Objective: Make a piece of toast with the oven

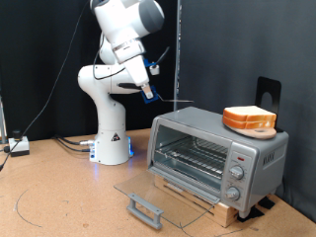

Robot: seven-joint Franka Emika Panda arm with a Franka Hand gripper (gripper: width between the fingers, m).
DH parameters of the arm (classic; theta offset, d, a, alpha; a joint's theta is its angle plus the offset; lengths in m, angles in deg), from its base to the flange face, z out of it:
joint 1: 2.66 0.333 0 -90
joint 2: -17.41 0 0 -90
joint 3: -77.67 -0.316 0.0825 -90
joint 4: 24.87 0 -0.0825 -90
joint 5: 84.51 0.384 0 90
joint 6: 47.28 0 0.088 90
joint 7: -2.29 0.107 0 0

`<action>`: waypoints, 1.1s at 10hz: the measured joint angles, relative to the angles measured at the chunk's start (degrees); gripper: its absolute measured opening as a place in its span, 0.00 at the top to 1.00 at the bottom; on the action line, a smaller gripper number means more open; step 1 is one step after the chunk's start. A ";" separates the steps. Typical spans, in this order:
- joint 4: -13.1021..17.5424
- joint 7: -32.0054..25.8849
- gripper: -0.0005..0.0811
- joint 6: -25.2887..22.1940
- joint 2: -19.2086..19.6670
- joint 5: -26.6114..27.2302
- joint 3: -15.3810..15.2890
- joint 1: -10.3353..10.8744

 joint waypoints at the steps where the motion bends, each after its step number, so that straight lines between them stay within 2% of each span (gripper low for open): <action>1: 1.32 1.39 0.51 -0.14 1.07 -2.40 -2.88 -0.10; 3: 4.65 4.83 0.51 -2.68 4.12 -5.84 -7.51 -0.17; 5: 8.53 8.95 0.51 -4.60 8.84 -5.98 -9.79 -0.82; 8: 8.04 8.62 0.51 -1.31 8.68 -5.20 -10.11 -0.74; 11: 8.06 9.48 0.51 -0.93 8.77 -5.14 -11.58 -0.74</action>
